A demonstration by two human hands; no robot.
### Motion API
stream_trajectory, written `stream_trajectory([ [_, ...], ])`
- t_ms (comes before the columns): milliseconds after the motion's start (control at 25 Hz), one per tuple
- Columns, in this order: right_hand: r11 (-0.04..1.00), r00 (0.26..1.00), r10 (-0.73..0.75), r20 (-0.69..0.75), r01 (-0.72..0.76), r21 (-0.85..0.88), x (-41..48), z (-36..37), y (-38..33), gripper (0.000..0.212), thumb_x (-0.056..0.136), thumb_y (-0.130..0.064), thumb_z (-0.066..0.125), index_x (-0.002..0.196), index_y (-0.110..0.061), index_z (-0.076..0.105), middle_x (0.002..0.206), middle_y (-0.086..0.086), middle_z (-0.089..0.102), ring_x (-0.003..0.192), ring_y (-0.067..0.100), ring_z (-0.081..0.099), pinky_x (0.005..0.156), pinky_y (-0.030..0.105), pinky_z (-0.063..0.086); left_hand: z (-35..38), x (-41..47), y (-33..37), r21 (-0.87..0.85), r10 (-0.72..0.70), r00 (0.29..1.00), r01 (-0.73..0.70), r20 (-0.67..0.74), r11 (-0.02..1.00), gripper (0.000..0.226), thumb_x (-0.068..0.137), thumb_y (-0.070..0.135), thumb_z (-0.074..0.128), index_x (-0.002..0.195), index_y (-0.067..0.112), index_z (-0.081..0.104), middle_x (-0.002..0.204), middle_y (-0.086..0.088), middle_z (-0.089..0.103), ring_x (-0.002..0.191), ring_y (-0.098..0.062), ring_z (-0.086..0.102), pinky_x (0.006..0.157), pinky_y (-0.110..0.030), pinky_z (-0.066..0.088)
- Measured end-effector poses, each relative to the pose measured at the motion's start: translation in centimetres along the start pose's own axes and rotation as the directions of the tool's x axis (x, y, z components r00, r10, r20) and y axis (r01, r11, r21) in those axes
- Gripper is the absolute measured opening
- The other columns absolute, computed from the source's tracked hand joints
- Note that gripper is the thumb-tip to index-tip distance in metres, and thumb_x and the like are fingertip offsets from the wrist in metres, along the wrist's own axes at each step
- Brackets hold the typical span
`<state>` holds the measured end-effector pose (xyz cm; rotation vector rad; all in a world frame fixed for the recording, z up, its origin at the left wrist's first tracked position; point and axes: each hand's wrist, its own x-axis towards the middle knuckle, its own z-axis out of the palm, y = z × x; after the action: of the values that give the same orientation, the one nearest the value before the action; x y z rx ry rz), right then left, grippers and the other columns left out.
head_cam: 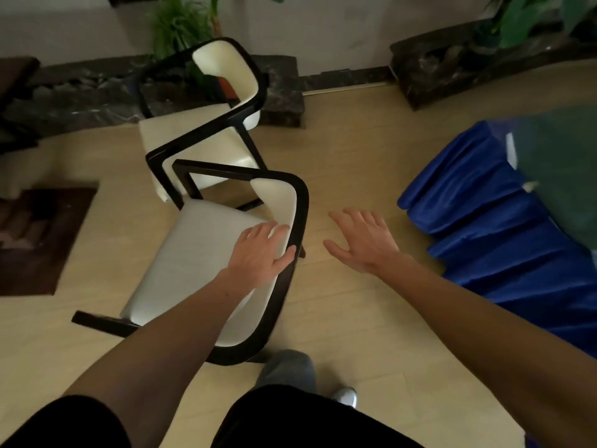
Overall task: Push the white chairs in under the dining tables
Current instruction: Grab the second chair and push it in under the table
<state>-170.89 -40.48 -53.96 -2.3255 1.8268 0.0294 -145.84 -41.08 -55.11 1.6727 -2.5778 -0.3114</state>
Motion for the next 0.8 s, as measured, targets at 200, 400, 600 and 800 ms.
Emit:
stream_trajectory([
  [200, 0.986, 0.985, -0.161, 0.066, 0.164, -0.032, 4.6, 0.2, 2.7, 0.070, 0.094, -0.067, 0.026, 0.153, -0.029, 0.022, 0.155, 0.015, 0.037, 0.140, 0.038, 0.035, 0.117, 0.056, 0.023, 0.8, 2.2, 0.9, -0.042, -0.163, 0.986, 0.163, -0.015, 0.986, 0.051, 0.098, 0.050, 0.044, 0.139, 0.020, 0.046, 0.141, -0.008, 0.054, 0.129, -0.028, 0.050, 0.108, -0.046, 0.039],
  [400, 0.951, 0.940, -0.290, 0.181, 0.305, -0.057, 13.6, 0.8, 4.0, 0.072, 0.095, -0.067, 0.024, 0.156, -0.028, 0.020, 0.158, 0.014, 0.032, 0.144, 0.035, 0.029, 0.119, 0.054, 0.019, 4.2, 7.5, -2.6, -0.143, -0.350, 0.936, 0.351, 0.029, 0.926, 0.063, 0.095, 0.059, 0.031, 0.145, 0.022, 0.038, 0.148, -0.008, 0.047, 0.134, -0.028, 0.044, 0.112, -0.046, 0.034],
  [600, 0.909, 0.894, -0.358, 0.269, 0.399, -0.117, 18.0, 1.2, 5.5, 0.072, 0.095, -0.067, 0.028, 0.154, -0.027, 0.025, 0.156, 0.014, 0.036, 0.143, 0.034, 0.031, 0.117, 0.053, 0.020, 6.6, 9.9, -2.5, -0.235, -0.447, 0.889, 0.458, 0.103, 0.857, 0.068, 0.094, 0.063, 0.024, 0.148, 0.023, 0.037, 0.151, -0.008, 0.045, 0.138, -0.029, 0.040, 0.114, -0.047, 0.029],
  [800, 0.790, 0.768, -0.536, 0.351, 0.603, -0.111, 24.5, 2.8, 2.8, 0.073, 0.091, -0.066, 0.030, 0.150, -0.024, 0.037, 0.149, 0.014, 0.046, 0.137, 0.035, 0.040, 0.114, 0.055, 0.028, 8.1, 10.1, -5.0, -0.314, -0.645, 0.756, 0.643, 0.112, 0.699, 0.059, 0.098, 0.055, 0.038, 0.147, 0.022, 0.039, 0.150, -0.009, 0.046, 0.138, -0.029, 0.041, 0.115, -0.046, 0.029],
])
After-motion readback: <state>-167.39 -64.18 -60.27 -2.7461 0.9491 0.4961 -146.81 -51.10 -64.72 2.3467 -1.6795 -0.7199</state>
